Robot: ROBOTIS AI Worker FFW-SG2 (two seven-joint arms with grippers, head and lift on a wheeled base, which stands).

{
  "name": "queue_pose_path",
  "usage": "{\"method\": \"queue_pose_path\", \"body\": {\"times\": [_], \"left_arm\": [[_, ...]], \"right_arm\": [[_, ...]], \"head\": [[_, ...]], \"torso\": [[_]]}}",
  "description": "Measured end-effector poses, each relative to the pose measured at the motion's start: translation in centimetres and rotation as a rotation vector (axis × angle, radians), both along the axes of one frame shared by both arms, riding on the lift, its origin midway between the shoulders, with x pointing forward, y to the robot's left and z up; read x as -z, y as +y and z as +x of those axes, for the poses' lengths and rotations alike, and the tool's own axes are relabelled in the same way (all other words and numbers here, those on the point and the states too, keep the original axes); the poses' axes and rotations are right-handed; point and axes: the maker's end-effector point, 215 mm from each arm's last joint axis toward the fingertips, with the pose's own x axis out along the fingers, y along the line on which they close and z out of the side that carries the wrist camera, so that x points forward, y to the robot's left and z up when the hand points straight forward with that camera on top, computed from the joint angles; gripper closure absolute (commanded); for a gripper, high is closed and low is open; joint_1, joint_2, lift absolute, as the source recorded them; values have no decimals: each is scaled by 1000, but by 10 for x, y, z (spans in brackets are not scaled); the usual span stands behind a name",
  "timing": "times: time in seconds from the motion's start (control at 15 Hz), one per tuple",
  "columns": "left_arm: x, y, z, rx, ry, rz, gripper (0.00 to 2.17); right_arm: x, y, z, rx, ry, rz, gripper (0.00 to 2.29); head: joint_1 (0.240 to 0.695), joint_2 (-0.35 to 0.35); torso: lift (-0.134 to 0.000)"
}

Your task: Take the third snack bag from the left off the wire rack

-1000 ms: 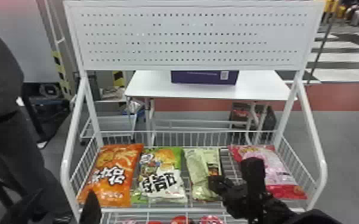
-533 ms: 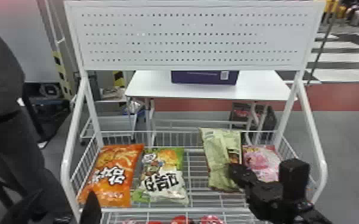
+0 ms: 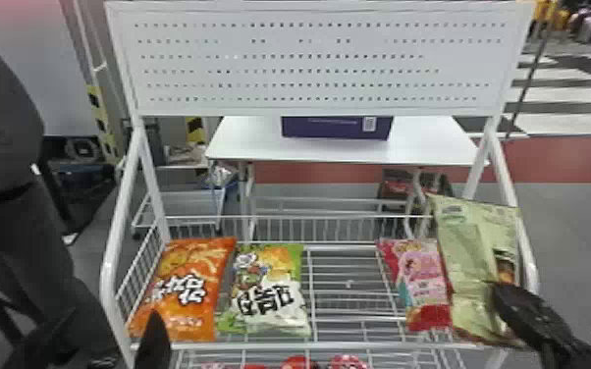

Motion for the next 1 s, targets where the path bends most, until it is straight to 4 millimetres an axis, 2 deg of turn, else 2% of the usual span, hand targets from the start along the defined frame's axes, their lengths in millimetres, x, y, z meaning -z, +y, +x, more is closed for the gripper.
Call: {"method": "queue_pose_path", "body": {"times": [0.2,0.33,0.47,0.6,1.0], "left_arm": [[1,3,2,-4,-1,1,144],[2,2,3,-5,-1,-2,144],[3,1,4,-4,1,-5,144],[4,1,3,-6,2,-7,144],[1,4,0,-11,1,-2,144]], "right_arm": [[-11,-51,-33,61,-36,23,2246],[-12,-77,-45,96,-37,24,2246],[-13,-92,-50,121,-40,28,2243],[-14,-96,-52,128,-46,34,2246],[-16,-88,-52,108,-53,46,2246]], "head": [[499,0],[499,0],[499,0],[499,0],[499,0]], "torso": [[0],[0],[0],[0],[0]]}}
